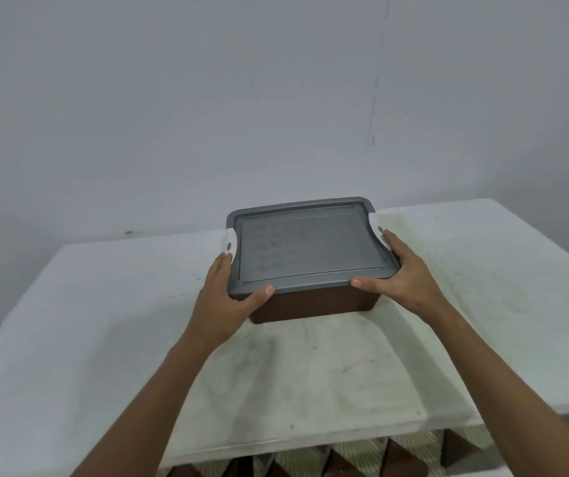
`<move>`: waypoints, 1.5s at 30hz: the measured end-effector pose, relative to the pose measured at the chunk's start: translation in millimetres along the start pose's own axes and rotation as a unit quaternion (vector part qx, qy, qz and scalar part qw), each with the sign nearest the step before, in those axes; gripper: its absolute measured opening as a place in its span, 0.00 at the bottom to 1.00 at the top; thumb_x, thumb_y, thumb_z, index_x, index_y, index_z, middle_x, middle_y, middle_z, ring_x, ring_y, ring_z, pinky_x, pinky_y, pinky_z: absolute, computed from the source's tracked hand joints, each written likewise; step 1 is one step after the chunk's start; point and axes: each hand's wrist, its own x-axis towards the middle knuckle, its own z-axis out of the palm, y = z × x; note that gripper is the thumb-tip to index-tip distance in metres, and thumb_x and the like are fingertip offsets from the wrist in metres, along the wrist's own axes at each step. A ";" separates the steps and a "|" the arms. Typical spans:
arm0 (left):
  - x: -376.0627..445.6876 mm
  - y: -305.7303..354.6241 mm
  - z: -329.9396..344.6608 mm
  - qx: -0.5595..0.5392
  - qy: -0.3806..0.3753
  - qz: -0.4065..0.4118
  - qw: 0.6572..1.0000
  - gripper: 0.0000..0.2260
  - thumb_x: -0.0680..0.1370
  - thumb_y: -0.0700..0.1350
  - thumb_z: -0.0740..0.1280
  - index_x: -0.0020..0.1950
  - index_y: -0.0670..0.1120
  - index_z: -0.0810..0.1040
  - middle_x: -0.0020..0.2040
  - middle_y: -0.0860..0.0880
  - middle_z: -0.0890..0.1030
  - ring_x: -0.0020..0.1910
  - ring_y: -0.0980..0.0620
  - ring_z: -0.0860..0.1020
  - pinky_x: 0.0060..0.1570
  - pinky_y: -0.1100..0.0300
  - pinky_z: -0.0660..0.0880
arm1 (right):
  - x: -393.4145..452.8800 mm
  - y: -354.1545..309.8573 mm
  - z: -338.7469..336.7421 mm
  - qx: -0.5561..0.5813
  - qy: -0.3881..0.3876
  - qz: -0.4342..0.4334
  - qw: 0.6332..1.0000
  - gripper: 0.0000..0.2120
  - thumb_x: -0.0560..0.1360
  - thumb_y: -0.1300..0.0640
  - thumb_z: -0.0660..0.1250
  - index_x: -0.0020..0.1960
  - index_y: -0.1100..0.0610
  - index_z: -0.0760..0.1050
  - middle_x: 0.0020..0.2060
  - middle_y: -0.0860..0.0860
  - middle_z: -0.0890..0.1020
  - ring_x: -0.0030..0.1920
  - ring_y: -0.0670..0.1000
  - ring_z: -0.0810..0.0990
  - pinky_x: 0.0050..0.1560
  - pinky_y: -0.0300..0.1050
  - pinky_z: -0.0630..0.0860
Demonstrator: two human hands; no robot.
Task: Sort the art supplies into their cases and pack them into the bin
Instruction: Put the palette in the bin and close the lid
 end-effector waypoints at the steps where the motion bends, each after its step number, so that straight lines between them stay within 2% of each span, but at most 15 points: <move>1: -5.7 -9.8 -15.3 -0.002 0.002 -0.003 1.000 0.49 0.64 0.68 0.69 0.78 0.51 0.54 0.78 0.54 0.56 0.75 0.54 0.57 0.73 0.51 0.61 | -4.9 -7.8 15.8 0.001 -0.002 -0.002 1.000 0.59 0.50 0.36 0.80 0.75 0.48 0.60 0.72 0.41 0.65 0.68 0.42 0.68 0.68 0.42 0.68; 5: -27.0 -43.9 -64.7 -0.004 0.011 -0.002 1.000 0.47 0.66 0.66 0.69 0.78 0.51 0.53 0.77 0.54 0.56 0.75 0.54 0.59 0.70 0.56 0.64 | -23.5 -34.3 69.9 0.001 -0.007 -0.003 1.000 0.57 0.51 0.38 0.81 0.75 0.49 0.61 0.69 0.40 0.67 0.66 0.42 0.69 0.66 0.40 0.69; 8: -36.7 -60.4 -91.9 -0.009 0.004 -0.006 1.000 0.46 0.66 0.65 0.69 0.78 0.52 0.53 0.77 0.54 0.56 0.74 0.53 0.60 0.68 0.55 0.65 | -38.8 -52.1 97.6 0.002 -0.002 -0.007 1.000 0.52 0.54 0.43 0.81 0.73 0.50 0.62 0.61 0.38 0.69 0.59 0.40 0.72 0.52 0.23 0.68; 10: -41.2 -68.4 -104.3 -0.029 -0.005 -0.017 0.999 0.47 0.65 0.65 0.70 0.78 0.52 0.53 0.77 0.55 0.57 0.73 0.53 0.62 0.67 0.56 0.68 | -46.7 -58.5 107.7 -0.004 0.002 -0.007 1.000 0.48 0.54 0.44 0.80 0.70 0.48 0.64 0.56 0.35 0.70 0.54 0.37 0.74 0.46 0.20 0.68; 12: -45.7 -74.1 -109.7 -0.063 -0.015 -0.027 0.998 0.46 0.66 0.62 0.72 0.78 0.53 0.54 0.76 0.56 0.59 0.70 0.55 0.66 0.61 0.64 0.70 | -52.8 -59.8 112.2 -0.006 0.008 -0.003 1.000 0.47 0.54 0.39 0.80 0.68 0.47 0.64 0.58 0.36 0.71 0.56 0.39 0.74 0.50 0.25 0.71; 14: -51.6 -76.5 -110.2 -0.093 -0.017 -0.035 0.995 0.45 0.68 0.58 0.74 0.78 0.53 0.53 0.72 0.58 0.63 0.65 0.57 0.69 0.53 0.74 0.69 | -56.0 -57.7 113.2 -0.022 0.016 0.015 1.000 0.55 0.53 0.34 0.79 0.73 0.50 0.60 0.66 0.42 0.69 0.62 0.44 0.71 0.62 0.40 0.72; 16: -55.1 -77.3 -108.6 -0.110 -0.008 -0.051 0.993 0.45 0.69 0.56 0.74 0.78 0.54 0.52 0.68 0.60 0.65 0.62 0.57 0.71 0.48 0.76 0.69 | -56.7 -56.7 112.5 -0.039 0.021 0.034 0.998 0.59 0.52 0.32 0.78 0.75 0.52 0.57 0.68 0.45 0.69 0.64 0.47 0.71 0.65 0.48 0.72; 20: -48.8 -72.4 -108.6 -0.083 0.000 -0.059 0.995 0.46 0.68 0.58 0.75 0.78 0.51 0.52 0.66 0.57 0.66 0.60 0.57 0.71 0.52 0.71 0.70 | -53.9 -57.6 109.3 -0.051 0.017 0.025 0.998 0.53 0.53 0.33 0.78 0.72 0.51 0.63 0.60 0.45 0.74 0.58 0.48 0.75 0.60 0.47 0.76; 24: -31.8 -64.9 -108.8 -0.046 -0.014 -0.062 0.997 0.45 0.68 0.56 0.75 0.78 0.49 0.54 0.65 0.55 0.67 0.60 0.56 0.69 0.59 0.60 0.71 | -36.9 -58.3 107.6 -0.051 -0.007 0.031 0.998 0.56 0.54 0.35 0.77 0.74 0.53 0.59 0.64 0.47 0.71 0.61 0.50 0.73 0.63 0.49 0.73; 27: -10.0 -62.5 -108.2 -0.039 -0.014 -0.062 0.997 0.47 0.67 0.58 0.75 0.78 0.48 0.53 0.72 0.50 0.66 0.67 0.50 0.69 0.64 0.53 0.70 | -15.6 -65.7 108.6 -0.060 -0.021 0.033 0.997 0.51 0.59 0.39 0.78 0.73 0.55 0.59 0.62 0.48 0.71 0.59 0.50 0.72 0.56 0.39 0.74; 29: 6.8 -61.3 -108.1 -0.049 -0.010 -0.064 0.997 0.47 0.67 0.57 0.76 0.78 0.46 0.53 0.71 0.50 0.66 0.66 0.50 0.70 0.64 0.55 0.70 | -0.7 -71.3 111.2 -0.055 -0.022 0.019 0.998 0.42 0.62 0.43 0.78 0.68 0.53 0.63 0.52 0.42 0.72 0.53 0.48 0.73 0.43 0.29 0.72; 31: 23.5 -59.3 -107.8 -0.060 -0.005 -0.060 0.996 0.45 0.68 0.53 0.77 0.77 0.45 0.55 0.66 0.52 0.68 0.61 0.53 0.70 0.60 0.61 0.69 | 14.8 -72.4 114.6 -0.050 -0.021 0.006 0.999 0.38 0.62 0.44 0.78 0.65 0.52 0.64 0.47 0.37 0.70 0.49 0.46 0.74 0.36 0.27 0.70; 35: 55.3 -58.2 -107.3 -0.066 -0.008 -0.066 0.996 0.44 0.68 0.52 0.77 0.77 0.43 0.56 0.67 0.49 0.69 0.60 0.53 0.69 0.60 0.61 0.68 | 40.1 -72.6 118.6 -0.031 -0.017 0.004 0.999 0.37 0.64 0.48 0.78 0.66 0.53 0.63 0.45 0.34 0.68 0.44 0.38 0.73 0.34 0.23 0.70; 40: 85.3 -56.5 -104.5 -0.063 -0.017 -0.077 0.995 0.44 0.69 0.51 0.77 0.77 0.43 0.55 0.69 0.47 0.67 0.60 0.54 0.68 0.60 0.60 0.67 | 67.9 -72.5 121.2 -0.023 -0.026 0.008 0.999 0.39 0.64 0.47 0.78 0.67 0.54 0.63 0.49 0.42 0.71 0.51 0.46 0.73 0.36 0.26 0.70; 45: 106.7 -59.7 -103.0 -0.067 -0.018 -0.088 0.994 0.45 0.68 0.52 0.77 0.77 0.43 0.55 0.70 0.47 0.67 0.62 0.53 0.69 0.63 0.58 0.67 | 89.1 -69.6 123.9 -0.023 -0.030 0.012 0.999 0.39 0.63 0.45 0.78 0.66 0.53 0.64 0.48 0.40 0.72 0.51 0.46 0.74 0.37 0.27 0.69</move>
